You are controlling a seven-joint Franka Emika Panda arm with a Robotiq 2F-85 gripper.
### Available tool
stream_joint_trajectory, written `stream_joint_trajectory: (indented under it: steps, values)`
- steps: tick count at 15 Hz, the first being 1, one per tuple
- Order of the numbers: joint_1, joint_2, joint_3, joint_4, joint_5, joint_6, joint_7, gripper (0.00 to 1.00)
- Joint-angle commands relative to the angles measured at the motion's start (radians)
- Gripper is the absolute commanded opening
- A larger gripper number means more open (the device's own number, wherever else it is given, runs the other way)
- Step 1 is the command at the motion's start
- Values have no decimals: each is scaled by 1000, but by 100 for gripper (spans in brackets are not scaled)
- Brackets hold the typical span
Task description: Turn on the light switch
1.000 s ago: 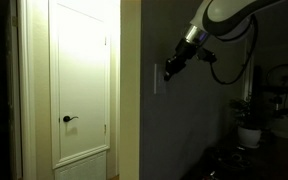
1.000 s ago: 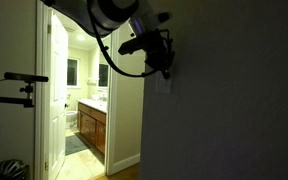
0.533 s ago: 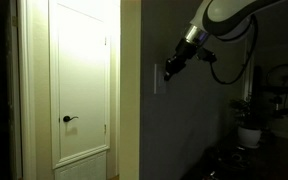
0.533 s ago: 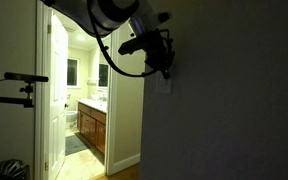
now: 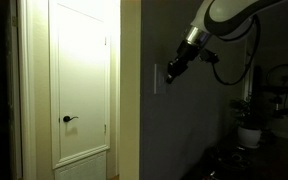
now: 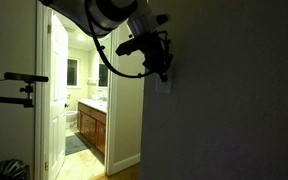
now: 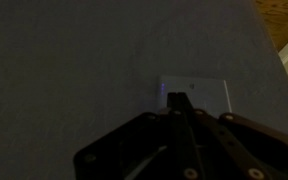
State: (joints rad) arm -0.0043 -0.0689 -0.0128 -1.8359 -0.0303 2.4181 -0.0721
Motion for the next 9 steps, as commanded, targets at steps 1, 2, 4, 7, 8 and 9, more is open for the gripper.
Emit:
stream_joint_trajectory:
  steps: [1, 2, 4, 7, 8, 9]
  values:
    - [1, -48, 3, -48, -1, -31, -1, 4]
    - [1, -45, 3, -45, 0, -19, 0, 5]
    - [1, -38, 5, -32, -5, -8, 4, 5]
    - [1, -29, 7, -14, -10, -2, 4, 5]
    - [1, -27, 7, -8, -11, -2, 2, 5]
    - [1, -26, 7, -3, -11, -2, 2, 5]
